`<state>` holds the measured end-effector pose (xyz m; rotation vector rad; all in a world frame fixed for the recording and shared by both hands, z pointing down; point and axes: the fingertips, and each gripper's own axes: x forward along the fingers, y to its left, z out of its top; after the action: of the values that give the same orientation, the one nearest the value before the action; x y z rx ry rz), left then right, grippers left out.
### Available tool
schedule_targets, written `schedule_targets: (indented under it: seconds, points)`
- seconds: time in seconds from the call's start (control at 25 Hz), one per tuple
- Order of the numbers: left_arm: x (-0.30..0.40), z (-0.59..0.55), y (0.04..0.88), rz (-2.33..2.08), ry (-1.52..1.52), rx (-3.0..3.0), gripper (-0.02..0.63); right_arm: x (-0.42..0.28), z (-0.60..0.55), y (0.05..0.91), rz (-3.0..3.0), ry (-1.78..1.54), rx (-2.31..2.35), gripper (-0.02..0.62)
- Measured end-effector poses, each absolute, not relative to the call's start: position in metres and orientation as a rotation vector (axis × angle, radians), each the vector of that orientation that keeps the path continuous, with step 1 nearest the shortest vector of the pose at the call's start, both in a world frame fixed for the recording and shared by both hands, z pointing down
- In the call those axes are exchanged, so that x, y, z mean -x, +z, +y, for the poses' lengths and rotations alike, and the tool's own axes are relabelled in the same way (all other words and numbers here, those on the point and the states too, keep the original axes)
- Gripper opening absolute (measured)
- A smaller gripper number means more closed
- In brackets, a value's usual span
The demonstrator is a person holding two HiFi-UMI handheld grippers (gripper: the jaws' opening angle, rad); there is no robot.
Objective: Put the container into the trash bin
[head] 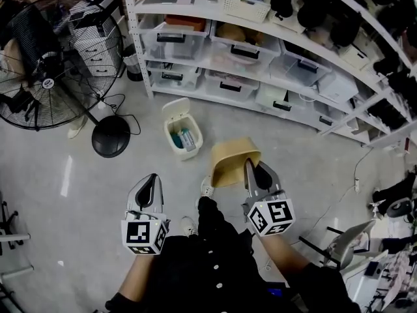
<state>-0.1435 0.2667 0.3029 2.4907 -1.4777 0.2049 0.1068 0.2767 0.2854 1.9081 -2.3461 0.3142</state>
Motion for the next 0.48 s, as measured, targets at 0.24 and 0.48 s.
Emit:
schedule_targets:
  seconds: [0.24, 0.48]
  points:
    - [0.138, 0.228, 0.301, -1.516, 0.206, -2.477, 0.000, -0.114, 0.227, 0.287, -2.381, 0.313, -1.882, 0.028]
    - [0.135, 0.179, 0.309, -1.544, 0.224, -2.448, 0.000, -0.119, 0.170, 0.291, -2.408, 0.316, -1.850, 0.028]
